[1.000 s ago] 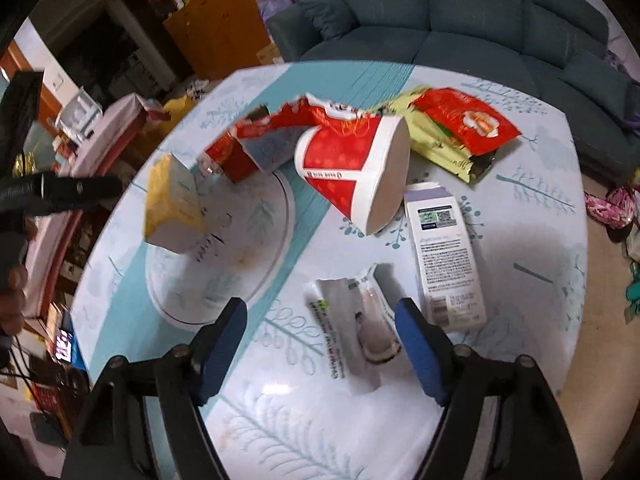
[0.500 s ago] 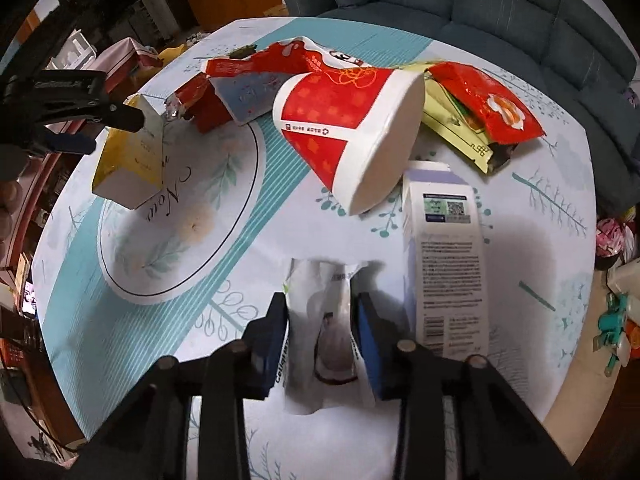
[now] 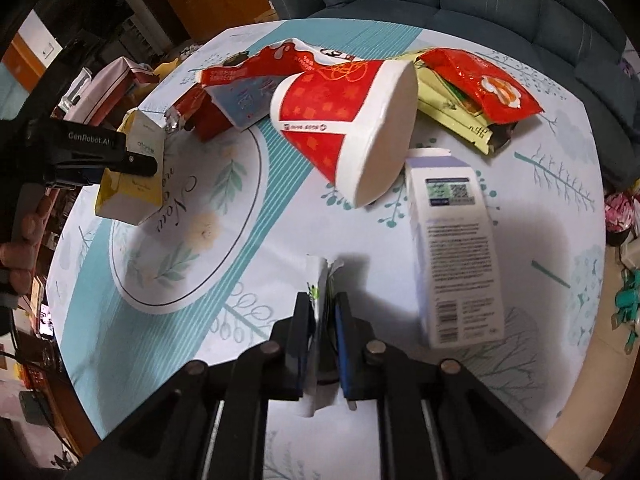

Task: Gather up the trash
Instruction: 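Grasp the white tube with the right tool while the left tool grasps the yellow box, then carry the white tube and yellow box over the black bin, then open both tools to drop the tube and yellow box into the bin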

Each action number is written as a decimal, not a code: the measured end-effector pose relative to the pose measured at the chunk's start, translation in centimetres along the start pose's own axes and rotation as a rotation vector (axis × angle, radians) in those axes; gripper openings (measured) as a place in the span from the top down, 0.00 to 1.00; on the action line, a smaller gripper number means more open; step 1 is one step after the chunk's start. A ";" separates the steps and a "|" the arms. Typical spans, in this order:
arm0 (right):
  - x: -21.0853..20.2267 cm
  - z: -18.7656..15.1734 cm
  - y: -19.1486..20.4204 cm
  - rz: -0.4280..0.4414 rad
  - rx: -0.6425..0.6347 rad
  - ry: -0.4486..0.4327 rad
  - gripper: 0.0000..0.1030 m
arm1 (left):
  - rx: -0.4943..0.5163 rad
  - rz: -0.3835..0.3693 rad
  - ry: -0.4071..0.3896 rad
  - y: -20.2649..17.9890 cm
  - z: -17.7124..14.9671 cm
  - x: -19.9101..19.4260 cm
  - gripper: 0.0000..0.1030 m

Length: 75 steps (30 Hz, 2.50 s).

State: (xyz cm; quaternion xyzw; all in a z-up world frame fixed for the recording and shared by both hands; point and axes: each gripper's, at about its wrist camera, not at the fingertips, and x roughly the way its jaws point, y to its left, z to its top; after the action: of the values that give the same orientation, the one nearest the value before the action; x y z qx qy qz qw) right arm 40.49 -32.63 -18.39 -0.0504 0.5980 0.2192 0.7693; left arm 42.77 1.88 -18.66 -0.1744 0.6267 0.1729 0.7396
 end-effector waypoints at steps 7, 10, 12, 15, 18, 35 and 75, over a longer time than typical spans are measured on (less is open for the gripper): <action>-0.2 -0.3 3.1 0.019 0.006 -0.012 0.89 | 0.076 -0.005 -0.018 1.3 -3.9 -1.8 0.56; -0.7 -1.0 4.5 0.032 0.031 -0.020 0.89 | 0.100 -0.023 -0.028 2.4 -6.0 -2.9 0.56; -1.1 -1.6 5.3 0.039 0.046 -0.024 0.89 | 0.123 -0.030 -0.043 3.2 -7.5 -4.1 0.56; -2.0 -2.4 6.9 0.032 0.054 -0.036 0.89 | 0.157 -0.043 -0.068 4.2 -9.6 -5.7 0.56; -3.2 -3.5 8.7 0.024 0.064 -0.055 0.89 | 0.204 -0.055 -0.104 5.0 -11.5 -7.8 0.56; -9.2 -13.4 22.0 -0.041 0.236 -0.198 0.89 | 0.447 -0.168 -0.281 16.1 -21.5 -16.4 0.56; 18.4 -37.4 21.7 -0.017 0.579 0.069 0.88 | 0.693 -0.075 0.120 15.4 -42.3 16.8 0.56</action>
State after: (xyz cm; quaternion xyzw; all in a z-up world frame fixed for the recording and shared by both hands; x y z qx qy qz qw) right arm 1.71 -20.75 -42.16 0.1588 0.6609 0.0311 0.7328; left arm 1.41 -4.05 -42.36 0.0544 0.6836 -0.0880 0.7225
